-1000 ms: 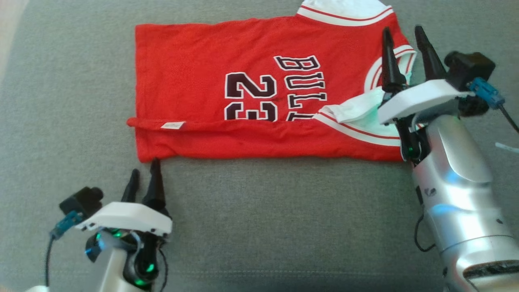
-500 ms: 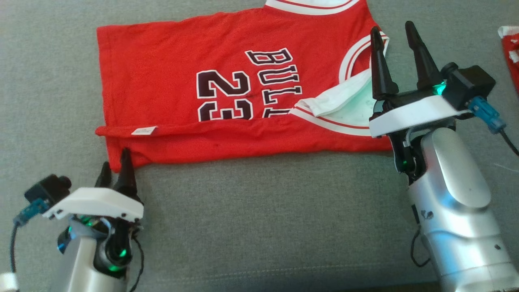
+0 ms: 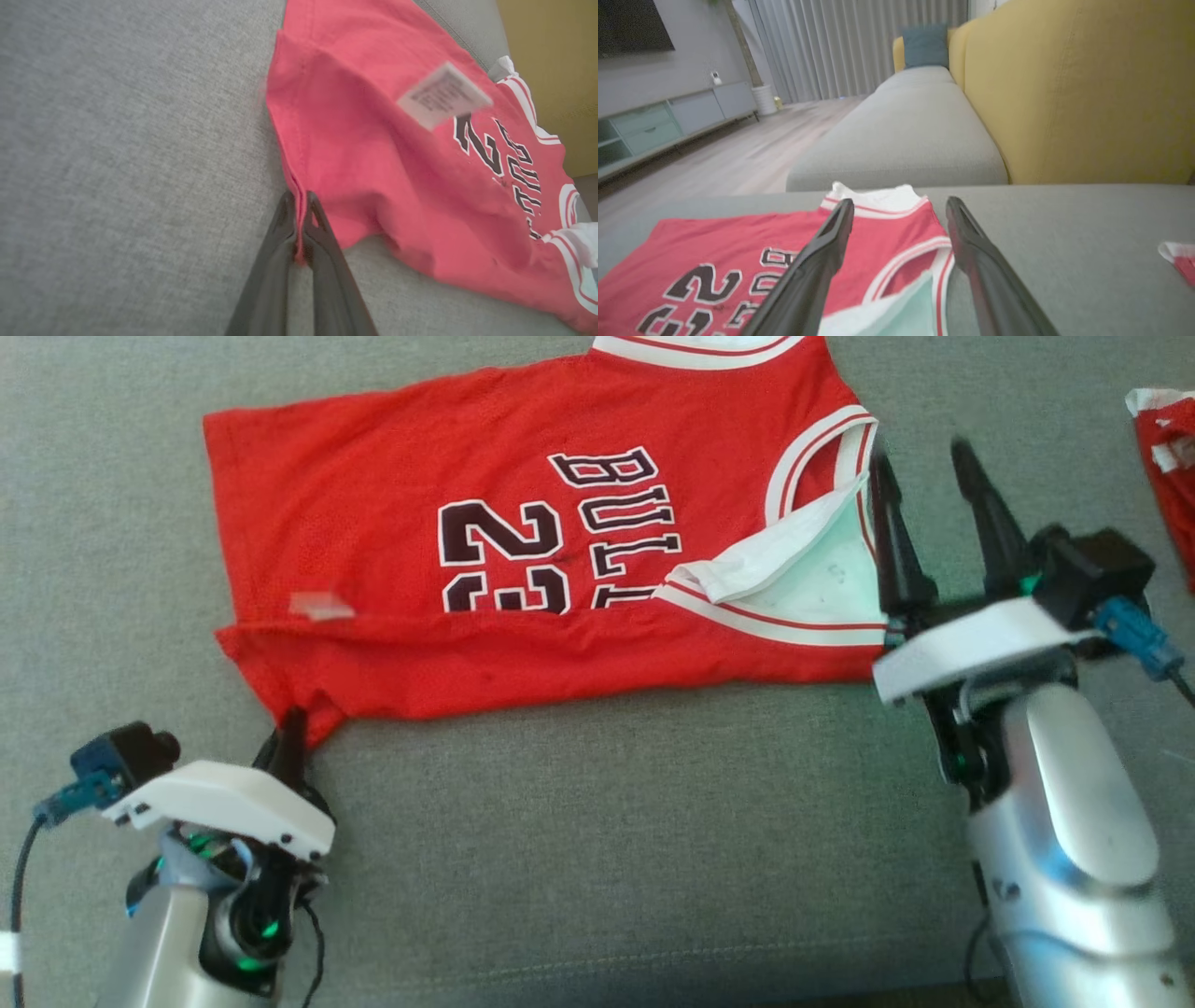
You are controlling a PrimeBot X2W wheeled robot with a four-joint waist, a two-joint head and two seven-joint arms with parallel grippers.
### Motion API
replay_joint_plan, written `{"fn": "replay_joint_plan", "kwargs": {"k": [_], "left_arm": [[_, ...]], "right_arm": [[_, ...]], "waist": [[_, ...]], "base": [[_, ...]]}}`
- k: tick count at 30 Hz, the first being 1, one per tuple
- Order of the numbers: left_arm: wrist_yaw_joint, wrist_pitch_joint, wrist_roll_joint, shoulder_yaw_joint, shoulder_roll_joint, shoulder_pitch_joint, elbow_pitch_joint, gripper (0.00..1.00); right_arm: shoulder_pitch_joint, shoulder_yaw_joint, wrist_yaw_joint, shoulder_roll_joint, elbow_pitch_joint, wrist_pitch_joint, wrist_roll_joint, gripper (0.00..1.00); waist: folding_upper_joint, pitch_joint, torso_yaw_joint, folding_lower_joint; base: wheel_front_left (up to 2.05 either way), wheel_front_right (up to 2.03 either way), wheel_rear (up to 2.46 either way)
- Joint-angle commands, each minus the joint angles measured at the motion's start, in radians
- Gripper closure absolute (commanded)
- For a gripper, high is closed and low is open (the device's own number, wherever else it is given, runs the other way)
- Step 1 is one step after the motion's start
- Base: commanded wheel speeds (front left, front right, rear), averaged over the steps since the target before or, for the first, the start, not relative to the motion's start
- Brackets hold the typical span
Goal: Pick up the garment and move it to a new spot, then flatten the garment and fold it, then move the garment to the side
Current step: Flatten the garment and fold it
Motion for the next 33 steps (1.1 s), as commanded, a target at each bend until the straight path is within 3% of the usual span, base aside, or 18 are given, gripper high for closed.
{"fn": "replay_joint_plan", "kwargs": {"k": [1, 10, 19, 26, 27, 28, 30, 31, 33], "left_arm": [[0.014, 0.013, -0.004, 0.018, 0.022, 0.02, -0.04, 1.0], [0.031, -0.002, -0.001, 0.045, 0.048, 0.042, -0.151, 1.0], [0.03, -0.013, 0.002, 0.044, 0.051, 0.03, -0.166, 1.0], [0.023, -0.027, 0.001, 0.041, 0.046, 0.023, -0.151, 1.0], [0.022, -0.029, 0.001, 0.04, 0.046, 0.022, -0.148, 1.0], [0.02, -0.031, 0.001, 0.038, 0.045, 0.021, -0.145, 1.0], [0.017, -0.034, 0.001, 0.035, 0.045, 0.018, -0.14, 1.0], [0.014, -0.035, 0.002, 0.034, 0.046, 0.015, -0.137, 1.0], [0.01, -0.039, 0.004, 0.032, 0.048, 0.01, -0.13, 1.0]], "right_arm": [[0.037, -0.001, -0.001, 0.006, -0.032, 0.061, -0.013, 0.0], [0.155, -0.057, -0.001, 0.006, -0.023, 0.282, -0.005, 0.0], [0.165, -0.117, -0.001, 0.006, 0.019, 0.364, -0.048, 0.0], [0.183, -0.098, -0.001, 0.006, 0.037, 0.446, -0.03, 0.02], [0.184, -0.089, -0.001, 0.006, 0.04, 0.456, -0.017, 0.2], [0.184, -0.081, -0.001, 0.006, 0.043, 0.465, -0.004, 0.46], [0.182, -0.071, -0.001, 0.006, 0.048, 0.479, 0.013, 0.77], [0.18, -0.069, -0.001, 0.006, 0.05, 0.484, 0.021, 1.0], [0.175, -0.068, -0.001, 0.006, 0.052, 0.49, 0.037, 1.0]], "waist": [[0.0, -0.002, 0.004, 0.0], [0.0, -0.006, 0.025, 0.0], [0.0, -0.013, 0.046, 0.0], [0.0, -0.016, 0.051, 0.0], [0.0, -0.016, 0.051, 0.0], [0.0, -0.016, 0.051, 0.0], [0.0, -0.018, 0.05, 0.0], [0.0, -0.019, 0.05, 0.0], [0.0, -0.024, 0.048, 0.0]], "base": [[0.0, 0.0, 0.0], [0.0, 0.0, 0.0], [0.0, 0.0, 0.0], [0.0, 0.0, 0.0], [0.0, 0.0, 0.0], [0.0, 0.0, 0.0], [0.0, 0.0, 0.0], [0.0, 0.0, 0.0], [0.0, 0.0, 0.0]]}}
